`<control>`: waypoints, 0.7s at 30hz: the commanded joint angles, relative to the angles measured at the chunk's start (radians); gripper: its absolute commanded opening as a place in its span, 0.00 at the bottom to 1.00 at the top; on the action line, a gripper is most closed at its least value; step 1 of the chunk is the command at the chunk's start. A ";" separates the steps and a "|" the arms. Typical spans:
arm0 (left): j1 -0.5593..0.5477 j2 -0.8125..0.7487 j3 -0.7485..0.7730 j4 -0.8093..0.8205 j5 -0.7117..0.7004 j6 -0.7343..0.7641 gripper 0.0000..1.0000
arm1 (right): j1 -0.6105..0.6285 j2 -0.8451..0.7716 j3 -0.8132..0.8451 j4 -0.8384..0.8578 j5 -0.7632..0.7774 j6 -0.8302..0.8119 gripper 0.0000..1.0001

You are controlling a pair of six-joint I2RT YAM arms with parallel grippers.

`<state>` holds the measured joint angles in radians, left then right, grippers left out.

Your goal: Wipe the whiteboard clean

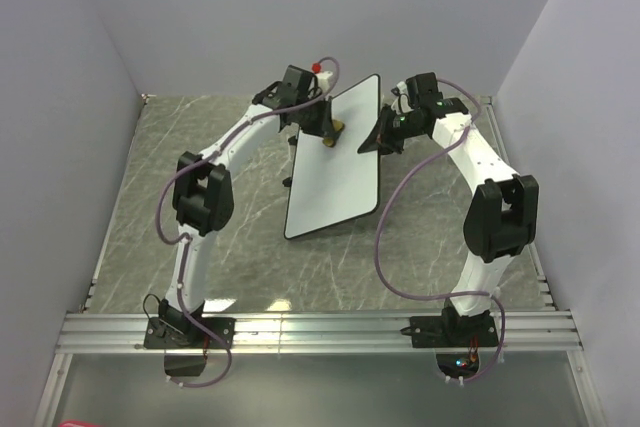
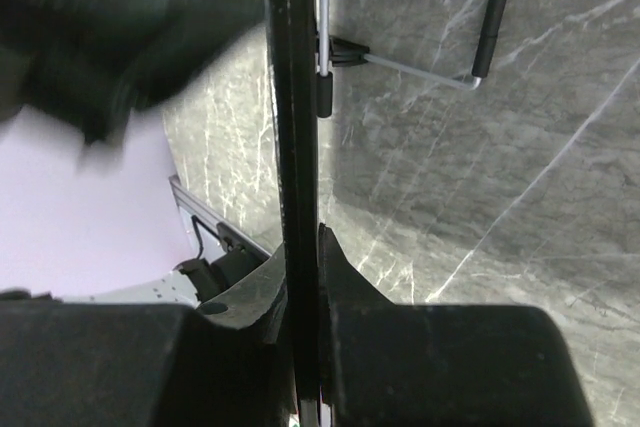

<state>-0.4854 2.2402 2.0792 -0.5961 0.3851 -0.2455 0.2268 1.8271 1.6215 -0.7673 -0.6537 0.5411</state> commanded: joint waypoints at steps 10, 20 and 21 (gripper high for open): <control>-0.122 0.011 0.073 -0.090 0.055 -0.115 0.00 | 0.146 0.104 -0.068 -0.104 -0.067 -0.095 0.00; 0.042 0.320 0.291 -0.143 -0.124 -0.198 0.00 | 0.154 0.077 -0.089 -0.122 -0.055 -0.121 0.00; 0.056 0.320 0.268 -0.140 -0.141 -0.193 0.00 | 0.154 0.077 -0.087 -0.128 -0.049 -0.124 0.00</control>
<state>-0.4347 2.4477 2.3734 -0.6506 0.3454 -0.4316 0.2256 1.8259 1.6028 -0.7727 -0.6685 0.5301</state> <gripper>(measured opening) 0.081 0.110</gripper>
